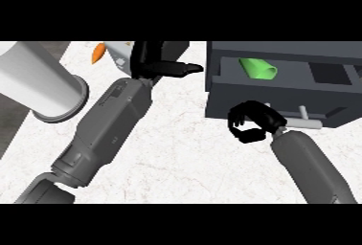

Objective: Pick up the cup, place it into the drawer and close the drawer

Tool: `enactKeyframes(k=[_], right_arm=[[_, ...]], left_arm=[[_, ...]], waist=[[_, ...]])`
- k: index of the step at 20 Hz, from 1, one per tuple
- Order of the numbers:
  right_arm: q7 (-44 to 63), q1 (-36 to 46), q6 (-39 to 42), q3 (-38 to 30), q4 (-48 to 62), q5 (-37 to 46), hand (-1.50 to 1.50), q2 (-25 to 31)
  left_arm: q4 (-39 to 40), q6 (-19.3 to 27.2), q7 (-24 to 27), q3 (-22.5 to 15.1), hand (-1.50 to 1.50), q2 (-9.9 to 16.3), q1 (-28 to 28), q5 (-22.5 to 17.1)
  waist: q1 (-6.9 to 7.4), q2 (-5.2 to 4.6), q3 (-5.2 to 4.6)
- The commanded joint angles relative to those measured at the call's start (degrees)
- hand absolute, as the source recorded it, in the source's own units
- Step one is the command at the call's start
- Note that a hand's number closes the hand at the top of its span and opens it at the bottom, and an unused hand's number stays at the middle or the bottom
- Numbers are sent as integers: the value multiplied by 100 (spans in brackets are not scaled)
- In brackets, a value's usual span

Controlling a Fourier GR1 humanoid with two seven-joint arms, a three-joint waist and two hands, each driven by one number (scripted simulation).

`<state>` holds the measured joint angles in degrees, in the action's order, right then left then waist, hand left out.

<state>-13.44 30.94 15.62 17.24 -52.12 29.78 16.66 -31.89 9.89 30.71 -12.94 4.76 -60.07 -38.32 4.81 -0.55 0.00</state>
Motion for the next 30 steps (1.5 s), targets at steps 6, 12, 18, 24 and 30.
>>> enactKeyframes(k=[6, 12, 18, 24, 30], right_arm=[[-812, 1480, -660, -1113, 1913, -294, 150, 162], [-729, 2208, -767, -1602, 2405, -513, 150, 528], [-717, 2328, -442, -1819, 2369, -773, 150, 863], [-744, 2304, -186, -1886, 2203, -940, 150, 1015], [-697, 2262, 50, -1971, 2038, -1145, 150, 1052]], left_arm=[[-657, -420, -126, -100, -150, 356, 760, -21], [-867, -608, -285, -132, -150, 543, 887, -35], [-1020, -788, -283, -158, -150, 585, 1023, -62], [-1110, -983, -347, -148, -150, 685, 1143, -121], [-1195, -1138, -337, -135, -150, 752, 1277, -165]], waist=[[383, -77, 30], [538, -152, 32], [616, -186, 28], [733, -223, 21], [824, -225, 14]])
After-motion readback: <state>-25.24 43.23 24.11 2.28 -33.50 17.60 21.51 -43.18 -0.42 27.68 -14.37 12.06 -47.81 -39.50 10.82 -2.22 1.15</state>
